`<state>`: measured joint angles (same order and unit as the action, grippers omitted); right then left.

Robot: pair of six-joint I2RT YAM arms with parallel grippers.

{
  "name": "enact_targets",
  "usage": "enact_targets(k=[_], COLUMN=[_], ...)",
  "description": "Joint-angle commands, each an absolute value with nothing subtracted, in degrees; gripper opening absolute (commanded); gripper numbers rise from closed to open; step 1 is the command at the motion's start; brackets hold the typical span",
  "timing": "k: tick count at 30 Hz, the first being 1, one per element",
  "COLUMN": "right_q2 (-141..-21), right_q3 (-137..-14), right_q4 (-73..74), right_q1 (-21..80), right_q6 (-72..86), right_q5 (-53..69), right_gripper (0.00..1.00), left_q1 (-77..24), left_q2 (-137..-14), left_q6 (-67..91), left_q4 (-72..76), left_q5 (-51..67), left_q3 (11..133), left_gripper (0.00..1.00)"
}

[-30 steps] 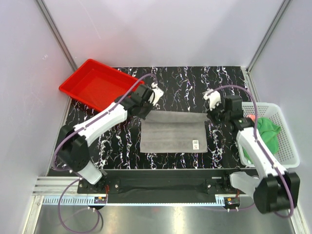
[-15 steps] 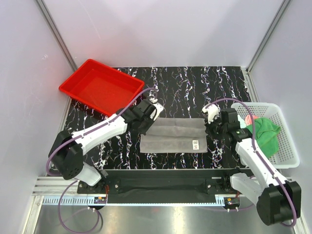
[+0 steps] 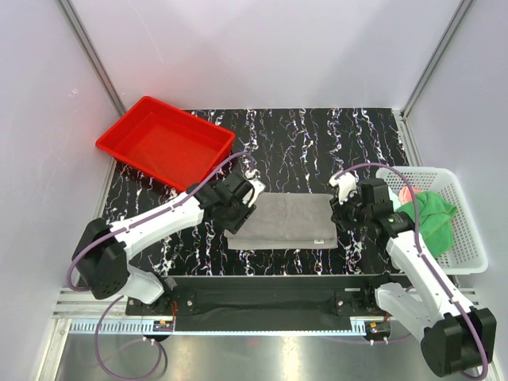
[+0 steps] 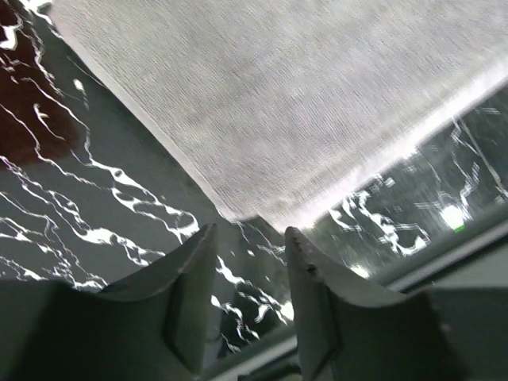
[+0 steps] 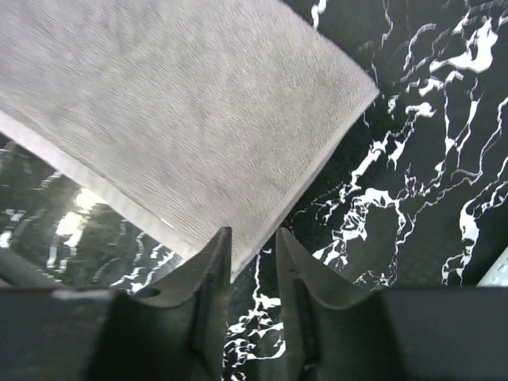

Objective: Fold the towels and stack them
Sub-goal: Fold the towel

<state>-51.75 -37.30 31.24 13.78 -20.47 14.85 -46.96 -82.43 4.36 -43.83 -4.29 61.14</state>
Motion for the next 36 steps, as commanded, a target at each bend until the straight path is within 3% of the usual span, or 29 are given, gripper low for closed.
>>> enact_targets(k=[1, 4, 8, 10, 11, 14, 19, 28, 36], right_q2=[-49.8, -49.0, -54.2, -57.5, -61.4, -67.9, -69.6, -70.5, -68.8], right_q3=[-42.2, -42.4, -45.3, -50.3, -52.4, -56.0, -47.6, -37.8, -43.2], right_q4=[31.4, 26.6, 24.4, 30.6, 34.4, 44.6, 41.9, 40.3, 44.3], right_q1=[14.2, 14.2, 14.3, 14.3, 14.3, 14.3, 14.3, 14.3, 14.3], right_q6=[-18.0, -11.5, 6.3, 14.9, 24.3, 31.4, 38.0, 41.2, 41.1], right_q5=[18.2, 18.0, 15.0, 7.1, 3.4, 1.7, 3.2, -1.9, -5.1], right_gripper=[0.39, 0.40, 0.34, 0.27, 0.26, 0.25, 0.27, 0.27, 0.30], left_q1=[-48.9, -49.0, -48.4, -47.6, -46.9, -44.4, -39.2, -35.9, -35.0], left_q2=[-77.8, -77.3, -78.3, -80.3, -80.7, -80.1, -76.8, -77.3, -75.8], left_q6=[6.9, 11.3, 19.1, 23.8, 25.4, 29.2, 32.9, 35.2, 35.5], left_q4=[-45.4, -41.2, -39.3, -41.8, -42.4, -39.9, -31.9, -25.3, -25.6], left_q5=[-2.3, -4.0, -11.6, -14.5, -15.0, -11.0, -2.9, -0.5, -0.7], left_q3=[65.4, 65.8, 63.2, 63.2, 62.5, 58.0, 49.6, 41.6, 41.6], left_gripper=[0.47, 0.49, 0.53, 0.54, 0.54, 0.59, 0.63, 0.63, 0.63])
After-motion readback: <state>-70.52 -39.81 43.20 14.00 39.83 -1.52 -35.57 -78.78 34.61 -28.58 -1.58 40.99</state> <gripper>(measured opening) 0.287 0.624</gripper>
